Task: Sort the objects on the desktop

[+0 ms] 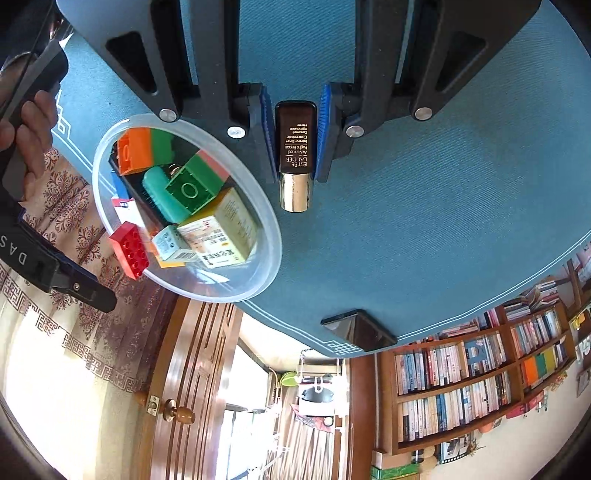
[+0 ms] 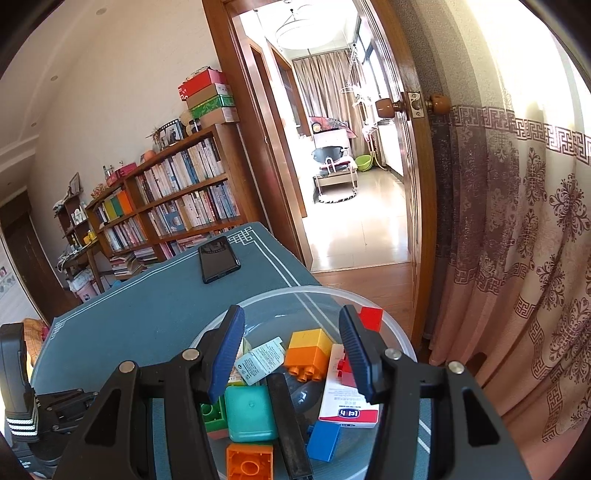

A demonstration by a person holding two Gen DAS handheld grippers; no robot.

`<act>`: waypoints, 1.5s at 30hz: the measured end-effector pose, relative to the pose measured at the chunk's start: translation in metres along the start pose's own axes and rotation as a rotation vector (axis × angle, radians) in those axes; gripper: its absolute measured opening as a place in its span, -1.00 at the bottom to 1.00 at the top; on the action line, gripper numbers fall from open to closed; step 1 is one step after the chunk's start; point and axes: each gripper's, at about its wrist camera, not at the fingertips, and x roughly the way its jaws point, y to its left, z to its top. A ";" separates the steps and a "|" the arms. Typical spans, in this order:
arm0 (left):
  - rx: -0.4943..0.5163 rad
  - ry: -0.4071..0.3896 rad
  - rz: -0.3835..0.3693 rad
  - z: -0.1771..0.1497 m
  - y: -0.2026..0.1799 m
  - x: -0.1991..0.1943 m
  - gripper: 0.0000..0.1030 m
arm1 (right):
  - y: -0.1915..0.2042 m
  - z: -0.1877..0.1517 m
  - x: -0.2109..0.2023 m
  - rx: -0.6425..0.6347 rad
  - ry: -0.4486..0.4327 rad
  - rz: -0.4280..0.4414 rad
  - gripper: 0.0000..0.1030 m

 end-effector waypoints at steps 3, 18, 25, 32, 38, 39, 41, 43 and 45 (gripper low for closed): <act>0.002 -0.018 -0.044 0.008 -0.014 -0.004 -0.58 | -0.006 0.003 -0.001 0.021 -0.006 -0.008 0.12; 0.117 -0.027 -0.111 0.033 -0.087 0.015 -0.58 | -0.023 0.013 -0.004 0.063 -0.023 -0.025 0.13; 0.152 -0.024 -0.089 0.030 -0.101 0.025 -0.57 | -0.026 0.015 -0.003 0.071 -0.024 -0.031 0.13; 0.155 -0.051 -0.025 0.028 -0.100 0.021 -0.30 | -0.025 0.013 0.000 0.067 -0.009 -0.030 0.13; 0.156 -0.111 0.034 0.031 -0.098 0.007 0.11 | -0.023 0.011 0.001 0.058 -0.004 -0.025 0.14; 0.153 -0.118 0.040 0.031 -0.097 0.005 0.13 | -0.023 0.011 0.001 0.058 -0.002 -0.024 0.17; 0.148 -0.127 0.053 0.032 -0.096 0.002 0.15 | -0.022 0.011 0.001 0.057 -0.002 -0.021 0.21; 0.139 -0.132 0.063 0.033 -0.093 0.000 0.20 | -0.021 0.010 0.000 0.053 -0.003 -0.021 0.24; 0.127 -0.137 0.077 0.033 -0.091 -0.003 0.36 | -0.020 0.010 -0.001 0.050 -0.003 -0.019 0.31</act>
